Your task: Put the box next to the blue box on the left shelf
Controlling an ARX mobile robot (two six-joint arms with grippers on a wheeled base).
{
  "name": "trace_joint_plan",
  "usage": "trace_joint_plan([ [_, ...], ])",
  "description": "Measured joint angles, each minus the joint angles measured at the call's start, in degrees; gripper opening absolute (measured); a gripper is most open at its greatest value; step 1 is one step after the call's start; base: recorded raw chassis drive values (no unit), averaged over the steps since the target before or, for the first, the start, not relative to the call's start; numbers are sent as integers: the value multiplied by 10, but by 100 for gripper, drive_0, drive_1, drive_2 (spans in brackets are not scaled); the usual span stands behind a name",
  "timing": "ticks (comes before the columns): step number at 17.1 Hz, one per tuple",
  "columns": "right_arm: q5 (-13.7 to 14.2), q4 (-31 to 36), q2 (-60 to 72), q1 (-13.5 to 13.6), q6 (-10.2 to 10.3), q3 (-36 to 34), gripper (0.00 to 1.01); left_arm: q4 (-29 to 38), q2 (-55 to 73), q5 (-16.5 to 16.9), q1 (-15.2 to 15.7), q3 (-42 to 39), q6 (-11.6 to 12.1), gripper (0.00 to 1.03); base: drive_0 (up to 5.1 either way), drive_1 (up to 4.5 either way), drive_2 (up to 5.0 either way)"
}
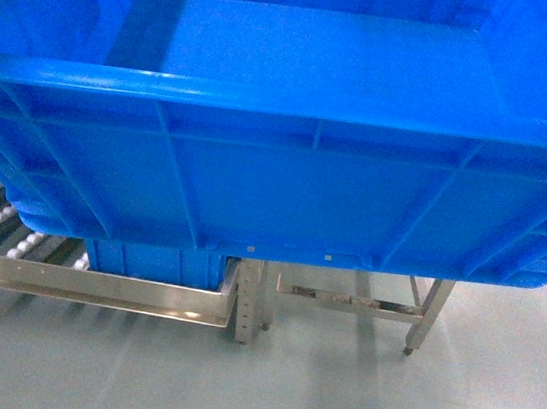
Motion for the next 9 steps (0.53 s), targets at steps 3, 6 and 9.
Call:
trace_joint_plan([
  [3,0,0,0,0,0,0,14,1,0,0,0,0,0,22,-515,231,231],
  [6,0,0,0,0,0,0,14,0,0,0,0,0,0,22,-511,235,235],
  [9,0,-1,0,0,0,0,14,2,0,-1,0,0,0,22,-511,235,235],
])
